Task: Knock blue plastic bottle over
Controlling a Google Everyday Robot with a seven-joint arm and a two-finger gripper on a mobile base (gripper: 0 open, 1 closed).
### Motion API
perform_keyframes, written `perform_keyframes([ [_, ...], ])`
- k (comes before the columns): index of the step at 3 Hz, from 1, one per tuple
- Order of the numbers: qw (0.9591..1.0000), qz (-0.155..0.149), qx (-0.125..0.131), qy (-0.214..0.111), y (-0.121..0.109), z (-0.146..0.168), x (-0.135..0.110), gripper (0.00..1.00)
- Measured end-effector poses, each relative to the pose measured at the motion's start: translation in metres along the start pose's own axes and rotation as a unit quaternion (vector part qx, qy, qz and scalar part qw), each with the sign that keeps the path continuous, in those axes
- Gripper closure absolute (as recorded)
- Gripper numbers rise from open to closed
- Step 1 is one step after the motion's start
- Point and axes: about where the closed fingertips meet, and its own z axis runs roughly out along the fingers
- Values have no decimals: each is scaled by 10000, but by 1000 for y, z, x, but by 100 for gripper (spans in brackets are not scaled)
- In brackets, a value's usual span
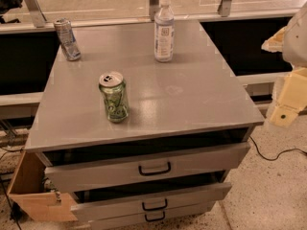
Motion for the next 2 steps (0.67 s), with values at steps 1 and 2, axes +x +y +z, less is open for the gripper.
perform_keyframes([
  [1, 10000, 0, 0, -1, 0, 0, 0, 0],
  [2, 9994, 33, -13, -359, -19, 10, -6, 0],
])
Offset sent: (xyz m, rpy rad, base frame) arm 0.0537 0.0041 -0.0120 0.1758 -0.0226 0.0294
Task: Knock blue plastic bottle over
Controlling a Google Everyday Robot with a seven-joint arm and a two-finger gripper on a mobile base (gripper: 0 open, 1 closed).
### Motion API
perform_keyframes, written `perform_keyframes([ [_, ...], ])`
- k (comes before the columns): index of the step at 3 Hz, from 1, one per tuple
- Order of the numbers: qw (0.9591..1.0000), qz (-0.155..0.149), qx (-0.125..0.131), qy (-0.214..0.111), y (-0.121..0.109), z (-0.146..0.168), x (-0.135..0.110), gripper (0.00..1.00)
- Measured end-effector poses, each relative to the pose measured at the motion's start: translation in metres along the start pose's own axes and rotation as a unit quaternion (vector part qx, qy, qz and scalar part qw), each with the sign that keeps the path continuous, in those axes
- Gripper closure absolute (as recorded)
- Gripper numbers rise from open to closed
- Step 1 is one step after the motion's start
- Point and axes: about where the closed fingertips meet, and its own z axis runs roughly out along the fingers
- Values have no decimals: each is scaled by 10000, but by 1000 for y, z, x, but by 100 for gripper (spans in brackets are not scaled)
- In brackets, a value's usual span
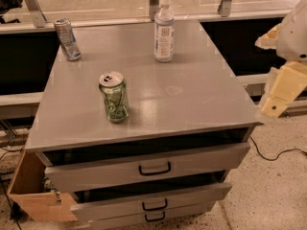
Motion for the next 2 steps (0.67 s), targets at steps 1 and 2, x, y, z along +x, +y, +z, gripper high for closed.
perform_keyframes([
  [1, 9985, -63, 47, -540, -36, 25, -23, 0],
  [2, 9936, -164, 183, -1104, -77, 53, -54, 0],
])
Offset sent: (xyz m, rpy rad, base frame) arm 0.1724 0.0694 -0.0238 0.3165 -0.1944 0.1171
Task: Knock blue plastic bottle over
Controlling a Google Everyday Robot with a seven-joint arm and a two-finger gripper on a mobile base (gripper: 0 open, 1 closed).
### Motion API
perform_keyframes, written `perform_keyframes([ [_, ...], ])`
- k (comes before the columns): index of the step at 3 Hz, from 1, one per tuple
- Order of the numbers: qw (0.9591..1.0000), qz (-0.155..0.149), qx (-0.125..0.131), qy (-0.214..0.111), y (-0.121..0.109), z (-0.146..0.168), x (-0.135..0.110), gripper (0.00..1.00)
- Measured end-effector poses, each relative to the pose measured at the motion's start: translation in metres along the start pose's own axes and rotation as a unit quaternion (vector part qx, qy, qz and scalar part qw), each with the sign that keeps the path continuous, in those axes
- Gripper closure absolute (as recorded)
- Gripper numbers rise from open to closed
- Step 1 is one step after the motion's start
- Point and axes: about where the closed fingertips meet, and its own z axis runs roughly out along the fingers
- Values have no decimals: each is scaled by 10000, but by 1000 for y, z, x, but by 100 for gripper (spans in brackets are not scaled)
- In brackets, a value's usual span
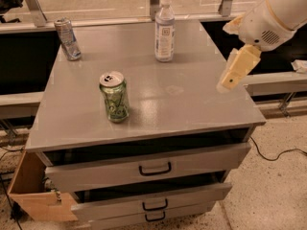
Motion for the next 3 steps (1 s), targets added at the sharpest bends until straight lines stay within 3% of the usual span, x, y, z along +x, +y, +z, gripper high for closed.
perform_keyframes([
  [1, 9983, 44, 123, -570, -39, 33, -24, 0],
  [3, 9876, 238, 354, -1514, -103, 93, -68, 0],
])
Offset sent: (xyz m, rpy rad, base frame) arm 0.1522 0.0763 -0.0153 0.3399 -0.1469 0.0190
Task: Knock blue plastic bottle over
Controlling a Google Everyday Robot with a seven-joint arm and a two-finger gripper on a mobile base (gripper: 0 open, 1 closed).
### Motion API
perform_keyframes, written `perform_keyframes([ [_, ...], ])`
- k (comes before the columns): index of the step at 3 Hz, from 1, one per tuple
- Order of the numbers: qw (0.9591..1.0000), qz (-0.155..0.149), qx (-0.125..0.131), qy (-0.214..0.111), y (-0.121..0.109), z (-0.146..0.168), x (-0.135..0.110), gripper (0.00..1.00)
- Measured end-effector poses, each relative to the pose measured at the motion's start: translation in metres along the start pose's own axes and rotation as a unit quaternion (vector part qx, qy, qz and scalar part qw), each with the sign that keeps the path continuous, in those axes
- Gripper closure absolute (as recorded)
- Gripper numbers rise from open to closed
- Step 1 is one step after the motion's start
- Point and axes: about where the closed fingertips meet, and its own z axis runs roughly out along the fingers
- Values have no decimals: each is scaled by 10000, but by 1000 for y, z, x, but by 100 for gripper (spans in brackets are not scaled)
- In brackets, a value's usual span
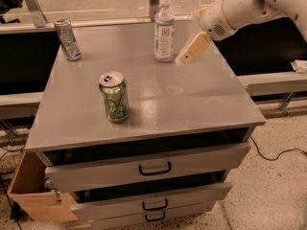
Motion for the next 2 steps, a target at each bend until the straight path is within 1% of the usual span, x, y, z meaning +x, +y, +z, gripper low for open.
perform_keyframes([
  [1, 9990, 263, 25, -353, -18, 31, -7, 0],
  [2, 9960, 542, -106, -698, -17, 57, -16, 0],
])
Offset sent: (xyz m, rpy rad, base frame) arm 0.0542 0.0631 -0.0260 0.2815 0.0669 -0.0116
